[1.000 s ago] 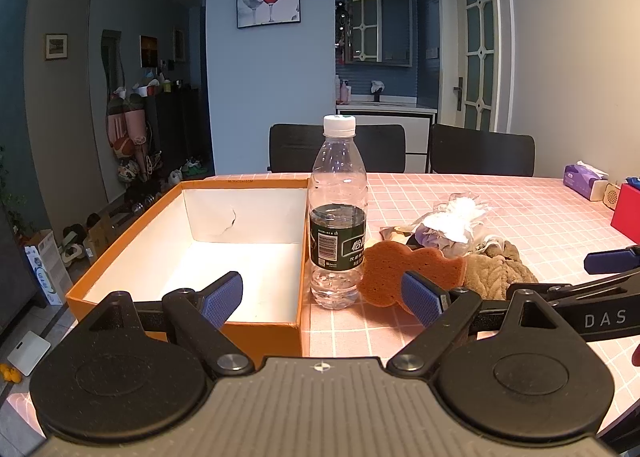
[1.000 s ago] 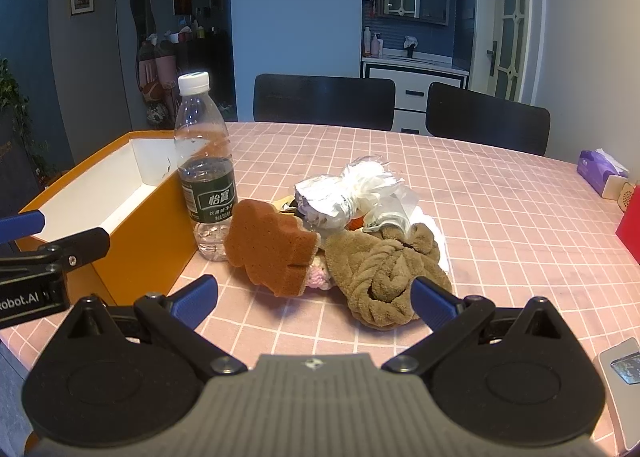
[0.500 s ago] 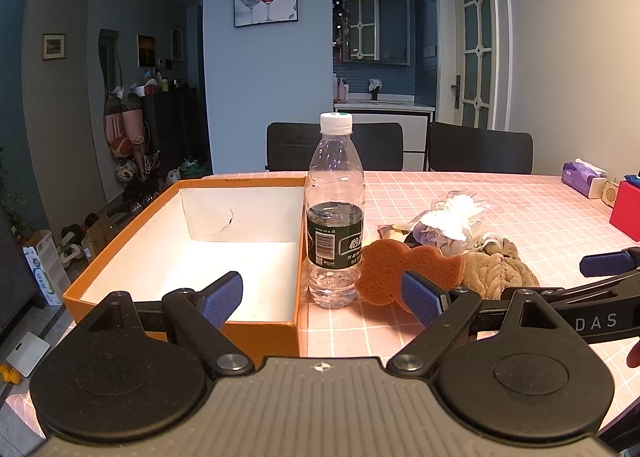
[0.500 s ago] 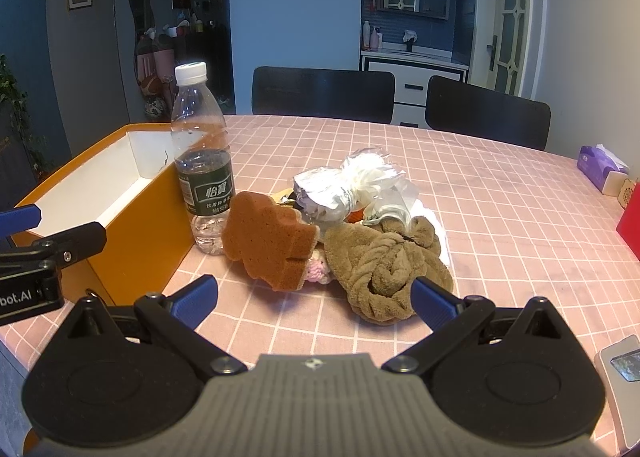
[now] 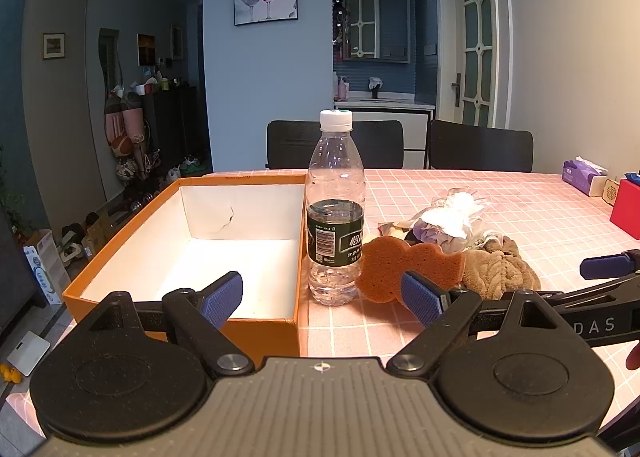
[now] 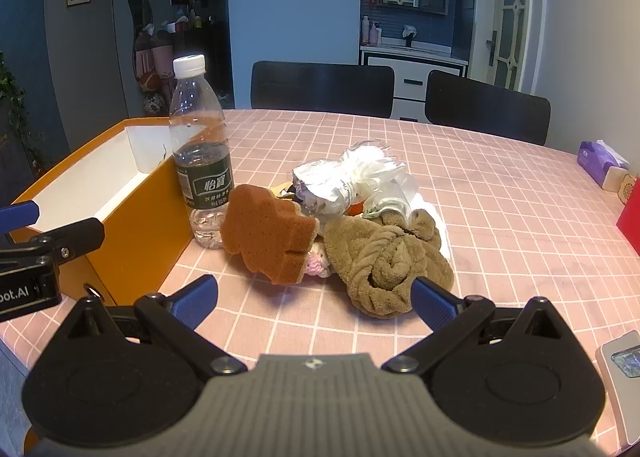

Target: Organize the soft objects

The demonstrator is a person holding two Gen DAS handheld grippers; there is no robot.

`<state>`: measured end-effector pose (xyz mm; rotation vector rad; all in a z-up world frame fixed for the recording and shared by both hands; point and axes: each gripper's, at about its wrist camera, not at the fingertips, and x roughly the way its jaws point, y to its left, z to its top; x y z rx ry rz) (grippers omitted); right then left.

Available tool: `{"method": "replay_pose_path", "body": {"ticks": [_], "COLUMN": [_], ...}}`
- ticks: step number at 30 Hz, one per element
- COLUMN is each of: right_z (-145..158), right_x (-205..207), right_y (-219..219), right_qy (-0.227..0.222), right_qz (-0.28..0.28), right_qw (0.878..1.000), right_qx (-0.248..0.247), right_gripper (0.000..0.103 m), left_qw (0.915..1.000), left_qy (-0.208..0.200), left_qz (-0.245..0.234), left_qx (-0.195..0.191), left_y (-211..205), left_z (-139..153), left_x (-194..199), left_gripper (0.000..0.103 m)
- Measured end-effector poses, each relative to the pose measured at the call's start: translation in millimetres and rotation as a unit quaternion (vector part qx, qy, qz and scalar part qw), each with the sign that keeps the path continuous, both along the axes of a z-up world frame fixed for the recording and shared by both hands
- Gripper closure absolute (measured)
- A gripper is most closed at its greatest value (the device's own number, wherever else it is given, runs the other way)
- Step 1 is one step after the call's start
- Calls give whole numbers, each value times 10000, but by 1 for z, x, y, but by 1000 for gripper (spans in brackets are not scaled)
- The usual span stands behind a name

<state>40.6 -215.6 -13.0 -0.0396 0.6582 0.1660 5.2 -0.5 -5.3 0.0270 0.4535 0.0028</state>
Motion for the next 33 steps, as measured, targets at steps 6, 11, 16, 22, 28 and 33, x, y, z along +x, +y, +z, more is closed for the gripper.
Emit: {"method": "replay_pose_path", "body": {"ticks": [6,11,16,22,28,33], "right_z": [-1,-1,-1,-1,-3,-3], "right_x": [0,0,0,0,0,0], "right_y": [0,1,1,2,2,2], "right_qy": [21,25,27,32,52,50], "right_qz": [-9,-12,-12,-9,0,-3], "right_qw": [10000,10000,10000,10000,10000,10000], "right_qx": [-5,-7,-7,-10,-20,-20], "right_gripper": [2,2,2,2,2,2], "left_qw": [10000,10000,10000,10000,10000,10000], "left_qy": [4,-1,0,2,4,6], "left_qz": [-10,-3,-6,-1,-4,-2], "left_qx": [8,4,6,9,5,1], "left_y": [0,0,0,0,0,0], "left_z": [0,0,0,-1,0,0], "left_x": [0,0,0,0,0,0], "left_gripper": [0,0,0,0,0,0]}}
